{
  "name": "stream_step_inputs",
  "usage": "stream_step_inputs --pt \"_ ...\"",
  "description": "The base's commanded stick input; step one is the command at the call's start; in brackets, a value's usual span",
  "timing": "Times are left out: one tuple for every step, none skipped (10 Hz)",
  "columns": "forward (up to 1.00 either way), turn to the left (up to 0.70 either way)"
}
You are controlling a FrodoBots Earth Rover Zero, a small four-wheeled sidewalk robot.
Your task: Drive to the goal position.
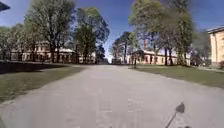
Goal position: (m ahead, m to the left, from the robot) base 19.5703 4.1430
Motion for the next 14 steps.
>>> stream_step_inputs --pt "1.00 0.00" --pt "1.00 0.00" --pt "1.00 0.00" --pt "1.00 0.00" --pt "1.00 0.00" --pt "1.00 0.00" --pt "1.00 0.00" --pt "1.00 0.00" --pt "1.00 0.00" --pt "1.00 0.00" --pt "1.00 0.00" --pt "1.00 0.00" --pt "1.00 0.00" --pt "1.00 0.00"
